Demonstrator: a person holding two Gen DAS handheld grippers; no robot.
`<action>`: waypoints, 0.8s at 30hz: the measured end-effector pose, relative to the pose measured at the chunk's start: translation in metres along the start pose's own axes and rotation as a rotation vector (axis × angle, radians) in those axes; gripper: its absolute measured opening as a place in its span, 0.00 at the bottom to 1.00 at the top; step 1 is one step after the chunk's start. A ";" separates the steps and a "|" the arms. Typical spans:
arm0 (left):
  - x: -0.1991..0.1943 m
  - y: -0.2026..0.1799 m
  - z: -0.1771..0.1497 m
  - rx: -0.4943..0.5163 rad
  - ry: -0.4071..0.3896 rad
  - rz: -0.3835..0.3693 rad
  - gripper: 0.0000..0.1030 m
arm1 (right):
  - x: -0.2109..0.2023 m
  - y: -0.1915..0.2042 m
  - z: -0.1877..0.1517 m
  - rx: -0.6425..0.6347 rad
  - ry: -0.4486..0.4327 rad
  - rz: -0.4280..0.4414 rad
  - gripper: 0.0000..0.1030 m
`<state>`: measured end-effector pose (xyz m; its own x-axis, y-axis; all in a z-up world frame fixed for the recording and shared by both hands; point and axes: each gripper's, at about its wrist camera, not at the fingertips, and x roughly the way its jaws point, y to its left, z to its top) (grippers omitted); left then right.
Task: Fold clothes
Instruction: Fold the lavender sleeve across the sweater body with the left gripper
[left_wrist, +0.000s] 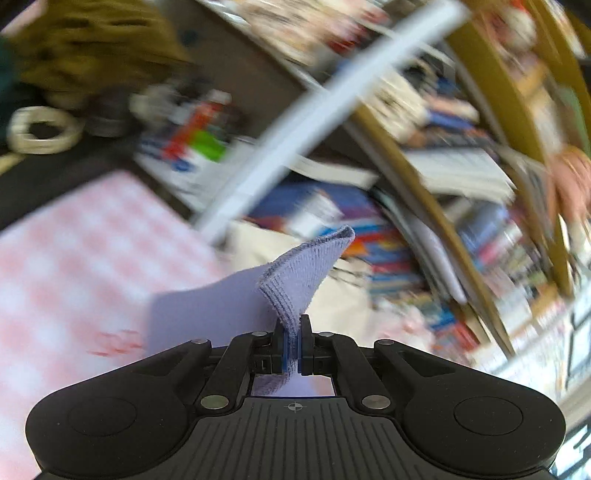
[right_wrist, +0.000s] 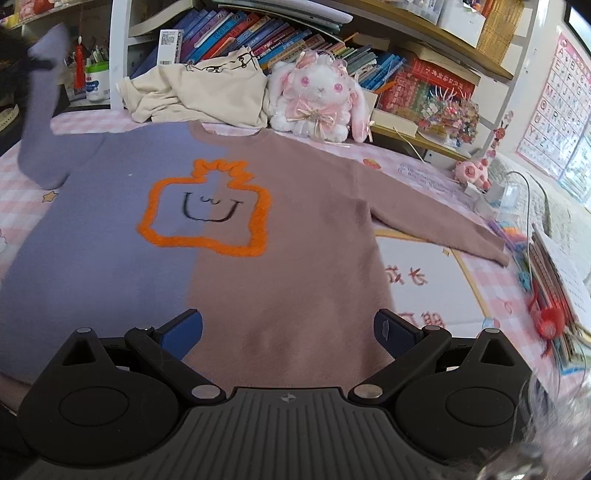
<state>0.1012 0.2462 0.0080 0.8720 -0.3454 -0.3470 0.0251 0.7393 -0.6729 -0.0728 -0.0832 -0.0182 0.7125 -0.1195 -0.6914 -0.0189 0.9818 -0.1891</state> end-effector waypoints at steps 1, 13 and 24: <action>0.007 -0.014 -0.004 0.014 0.004 -0.007 0.02 | 0.002 -0.009 -0.001 -0.007 -0.007 0.007 0.97; 0.122 -0.134 -0.068 0.092 0.048 0.086 0.03 | 0.030 -0.127 -0.017 0.015 0.015 0.140 0.97; 0.157 -0.162 -0.107 0.139 0.098 0.190 0.03 | 0.040 -0.166 -0.028 -0.027 0.045 0.238 0.97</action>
<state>0.1818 0.0104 -0.0079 0.8160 -0.2421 -0.5249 -0.0620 0.8662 -0.4958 -0.0605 -0.2552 -0.0341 0.6541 0.1074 -0.7487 -0.2014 0.9789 -0.0356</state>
